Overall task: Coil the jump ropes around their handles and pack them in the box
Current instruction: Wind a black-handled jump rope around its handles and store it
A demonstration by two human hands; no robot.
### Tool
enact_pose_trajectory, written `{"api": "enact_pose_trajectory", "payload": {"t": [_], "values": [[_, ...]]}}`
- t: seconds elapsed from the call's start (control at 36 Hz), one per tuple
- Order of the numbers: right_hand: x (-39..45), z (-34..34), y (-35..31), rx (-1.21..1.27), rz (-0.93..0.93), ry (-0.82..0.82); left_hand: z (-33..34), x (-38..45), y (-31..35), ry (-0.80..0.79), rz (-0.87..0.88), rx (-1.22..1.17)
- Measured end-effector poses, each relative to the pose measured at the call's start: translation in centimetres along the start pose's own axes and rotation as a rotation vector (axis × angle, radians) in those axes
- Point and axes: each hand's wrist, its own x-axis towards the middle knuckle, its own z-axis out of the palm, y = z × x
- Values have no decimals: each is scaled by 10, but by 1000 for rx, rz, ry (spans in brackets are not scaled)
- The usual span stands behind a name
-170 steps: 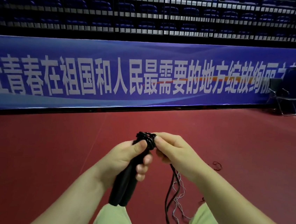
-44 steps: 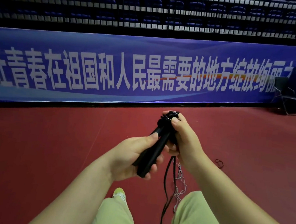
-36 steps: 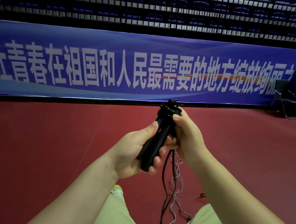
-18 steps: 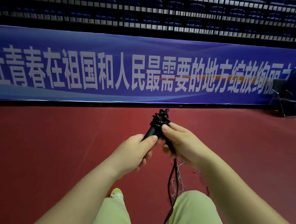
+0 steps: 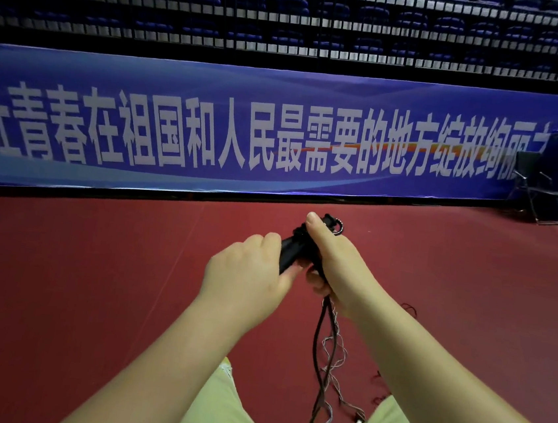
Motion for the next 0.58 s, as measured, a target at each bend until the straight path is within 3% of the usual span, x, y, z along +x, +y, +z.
{"api": "enact_pose_trajectory", "payload": {"t": [0.06,0.11,0.22,0.36,0.44,0.58], "values": [[0,-2,-1,42,-24,5,-1,1,1,-1,10,-27],[0,-5,0,66,-47,6,-4,1,1,-121,-24,-195],[-3,-10,2,132,-85,-39,-16,3,-3,-438,-102,-783],[-6,-12,1,219,-172,-228,-13,-8,-17,-1050,-293,-1718],[-6,-15,-6,162,-175,-323,-12,-12,-15,-1040,-299,-1782],[-3,-24,-15,-5,-89,-431,-17,-7,-14,-832,-297,-1559]]}}
